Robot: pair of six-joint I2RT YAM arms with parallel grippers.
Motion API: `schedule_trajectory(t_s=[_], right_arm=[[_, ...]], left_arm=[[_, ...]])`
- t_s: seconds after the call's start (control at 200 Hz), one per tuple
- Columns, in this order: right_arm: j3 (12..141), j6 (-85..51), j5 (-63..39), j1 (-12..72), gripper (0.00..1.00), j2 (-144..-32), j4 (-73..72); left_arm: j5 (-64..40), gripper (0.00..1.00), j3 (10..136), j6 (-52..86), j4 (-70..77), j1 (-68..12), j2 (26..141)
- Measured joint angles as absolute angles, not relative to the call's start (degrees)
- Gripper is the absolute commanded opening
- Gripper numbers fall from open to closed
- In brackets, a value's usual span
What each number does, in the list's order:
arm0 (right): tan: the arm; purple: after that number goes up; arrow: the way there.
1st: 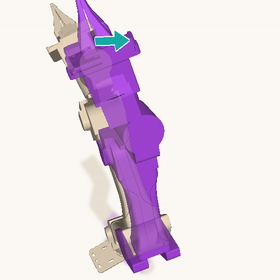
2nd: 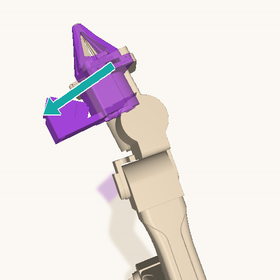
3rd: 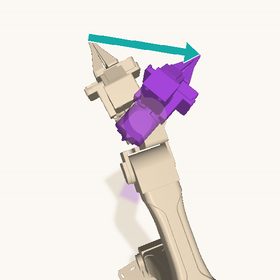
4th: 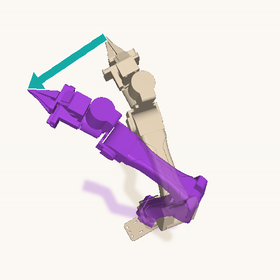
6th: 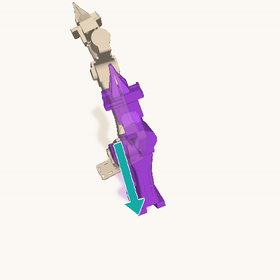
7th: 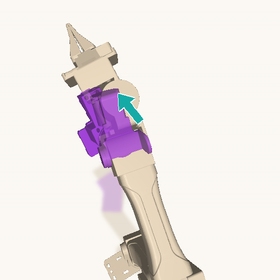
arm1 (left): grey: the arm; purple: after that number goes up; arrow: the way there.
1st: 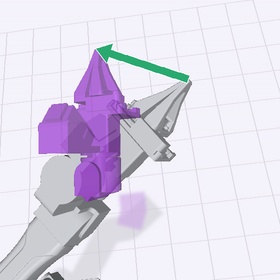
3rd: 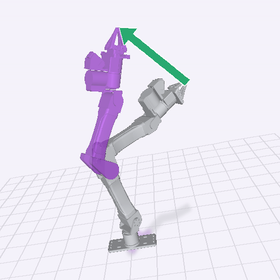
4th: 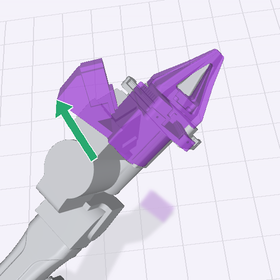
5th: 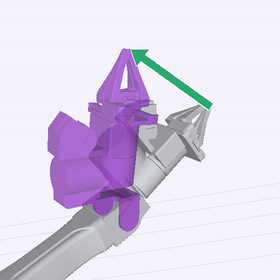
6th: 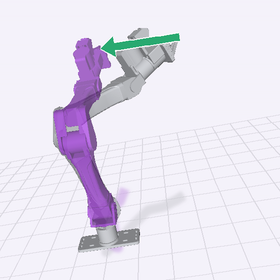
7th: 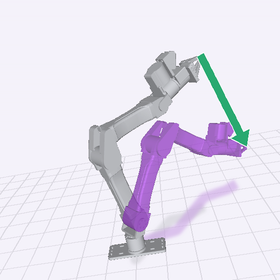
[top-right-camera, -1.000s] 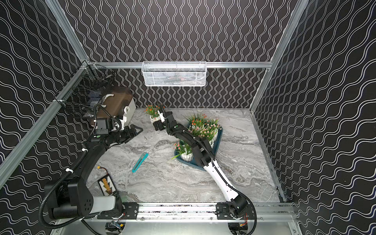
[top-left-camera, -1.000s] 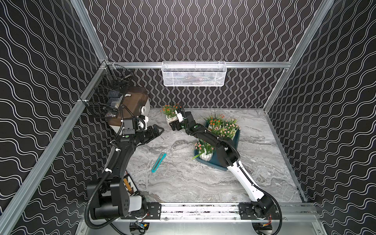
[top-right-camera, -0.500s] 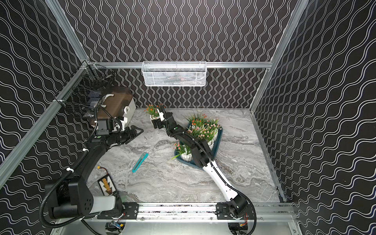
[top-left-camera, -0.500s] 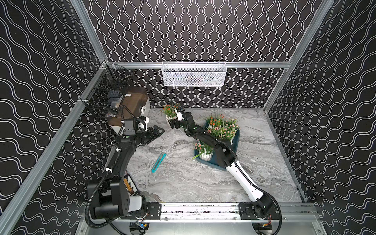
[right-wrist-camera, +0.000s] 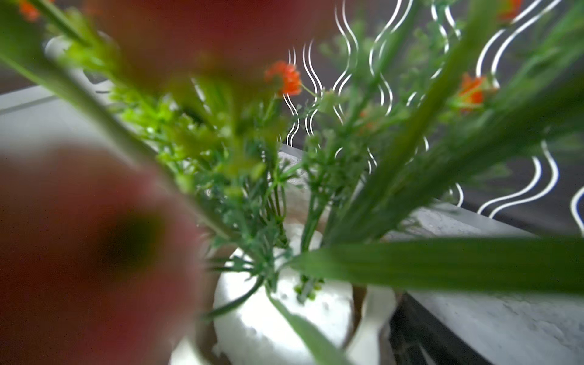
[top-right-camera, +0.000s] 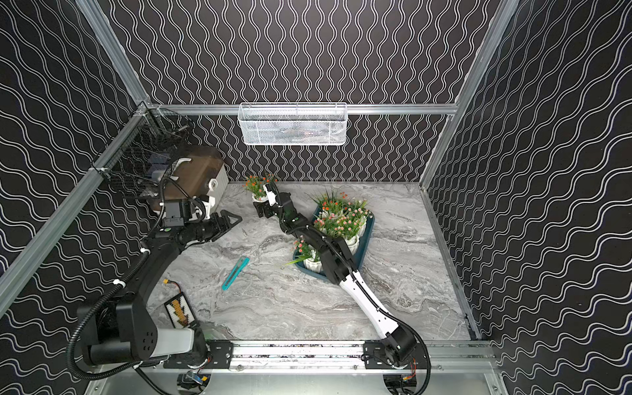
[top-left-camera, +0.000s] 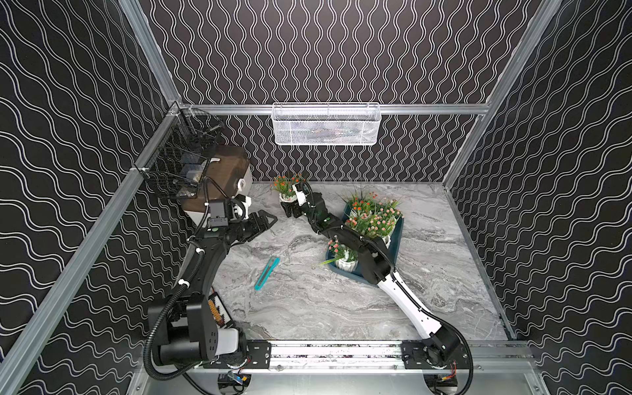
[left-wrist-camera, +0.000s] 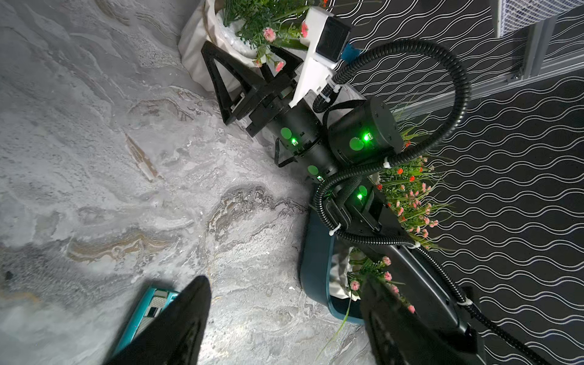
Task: Put the potted gypsophila into the storage box
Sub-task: Pick up the baby's breath potted plant from the center of the board.
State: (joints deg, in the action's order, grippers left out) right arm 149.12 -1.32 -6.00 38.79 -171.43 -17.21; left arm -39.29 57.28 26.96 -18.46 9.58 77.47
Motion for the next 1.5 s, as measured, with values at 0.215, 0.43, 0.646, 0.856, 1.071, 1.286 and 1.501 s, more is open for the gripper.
schedule_trajectory(t_s=[0.215,0.43,0.646,0.856,1.071,1.286,1.501], right_arm=[[148.4,1.1,-6.6,38.7,0.91,-171.3,-19.7],[147.2,2.4,-7.0,38.8,0.84,-170.6,-20.8],[143.9,2.9,-7.6,38.7,0.84,-168.8,-21.8],[135.7,3.0,-7.9,38.8,0.84,-164.4,-24.9],[123.6,2.3,-8.1,38.9,0.84,-157.6,-29.0],[112.4,1.9,-8.2,39.2,0.84,-151.3,-33.7],[104.0,2.0,-8.1,40.2,0.84,-145.6,-36.8]], left_arm=[[-39.8,0.78,57.3,27.0,-18.4,9.6,77.6],[-40.1,0.79,57.1,27.0,-18.3,9.6,77.5],[-40.1,0.78,56.9,27.0,-18.2,9.6,77.3],[-40.2,0.78,56.9,27.0,-18.0,9.6,77.2],[-40.2,0.79,56.6,27.0,-18.0,9.8,76.6],[-40.5,0.78,56.1,27.4,-17.6,10.2,76.0],[-40.9,0.78,55.8,27.5,-17.2,10.2,75.2]])
